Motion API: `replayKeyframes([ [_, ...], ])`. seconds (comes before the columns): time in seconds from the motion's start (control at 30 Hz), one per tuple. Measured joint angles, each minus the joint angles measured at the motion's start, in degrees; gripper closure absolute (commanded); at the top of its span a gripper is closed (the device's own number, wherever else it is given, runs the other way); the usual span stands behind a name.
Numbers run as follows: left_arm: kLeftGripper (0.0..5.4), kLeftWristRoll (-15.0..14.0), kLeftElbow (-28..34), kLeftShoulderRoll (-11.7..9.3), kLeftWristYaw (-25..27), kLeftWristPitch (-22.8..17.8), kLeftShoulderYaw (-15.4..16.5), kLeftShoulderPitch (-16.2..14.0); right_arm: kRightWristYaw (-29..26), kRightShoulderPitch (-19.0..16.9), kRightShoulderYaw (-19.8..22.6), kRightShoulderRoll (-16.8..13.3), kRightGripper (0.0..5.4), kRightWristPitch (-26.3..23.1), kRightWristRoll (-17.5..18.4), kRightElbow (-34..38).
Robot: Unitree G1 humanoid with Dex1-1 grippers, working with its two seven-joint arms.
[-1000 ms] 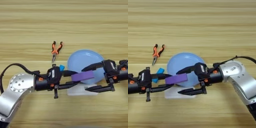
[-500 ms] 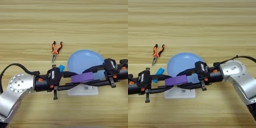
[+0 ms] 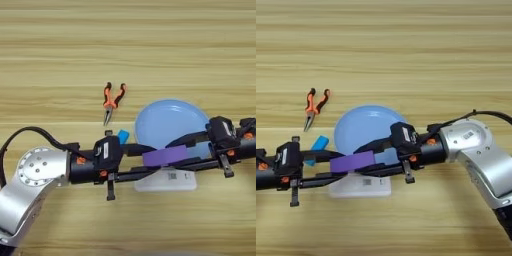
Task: Move the objects on the table
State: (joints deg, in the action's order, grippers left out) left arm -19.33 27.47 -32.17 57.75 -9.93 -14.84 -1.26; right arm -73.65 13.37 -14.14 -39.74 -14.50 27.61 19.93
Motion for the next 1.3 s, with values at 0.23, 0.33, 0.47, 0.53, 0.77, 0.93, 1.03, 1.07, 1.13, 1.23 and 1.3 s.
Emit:
replayKeyframes([
  [0.23, 3.12, 0.9, -1.1, 0.1, -1.5, 0.4, -0.2, 0.0, -0.2, 0.0, 0.6, 0.1, 3.98, 0.0, 0.7, 0.0],
  [0.33, 2.67, 1.0, -1.2, 0.1, -1.8, 0.4, -0.4, 0.0, -0.3, 0.0, 0.6, 0.1, 3.98, 0.0, 0.7, 0.1],
  [0.47, 2.2, 1.0, -1.3, 0.1, -2.2, 0.4, -0.5, 0.0, -0.2, 0.0, 0.6, 0.2, 3.98, 0.0, 0.7, 0.1],
  [0.53, 2.02, 1.0, -1.3, 0.1, -2.4, 0.5, -0.5, 0.0, -0.2, 0.0, 0.6, 0.2, 3.98, 0.0, 0.7, 0.1],
  [0.77, 1.36, 0.8, -1.5, 0.2, -2.8, 0.8, -0.3, 0.0, 0.9, 0.0, 2.0, 0.2, 3.98, 0.4, 0.7, -0.8],
  [0.93, 0.86, -0.1, -2.1, 2.3, -5.2, 1.2, 1.3, 0.0, 2.2, -0.9, 4.7, 0.5, 3.98, 1.5, 0.8, -2.2],
  [1.03, 0.68, -1.1, -2.3, 3.6, -7.0, 1.2, 2.7, 0.0, 3.9, -2.7, 6.8, 1.1, 3.98, 2.8, 0.8, -3.5],
  [1.07, 0.52, -1.3, -2.4, 4.2, -7.6, 1.2, 3.1, 0.1, 4.7, -3.4, 7.4, 1.3, 3.98, 2.9, 0.8, -4.2],
  [1.13, 0.38, -1.4, -2.6, 4.7, -8.6, 1.3, 3.5, 0.1, 6.4, -4.7, 8.1, 1.7, 3.98, 3.9, 0.1, -5.2],
  [1.23, 0.17, -1.4, -3.4, 6.0, -9.8, 1.7, 4.1, 0.2, 9.3, -5.3, 8.3, 2.5, 3.98, 5.1, -2.4, -7.2],
  [1.3, 0.01, -1.3, -4.5, 7.1, -11.0, 2.4, 4.1, 0.4, 12.8, -5.7, 8.3, 3.3, 3.98, 5.5, -5.6, -9.7],
])
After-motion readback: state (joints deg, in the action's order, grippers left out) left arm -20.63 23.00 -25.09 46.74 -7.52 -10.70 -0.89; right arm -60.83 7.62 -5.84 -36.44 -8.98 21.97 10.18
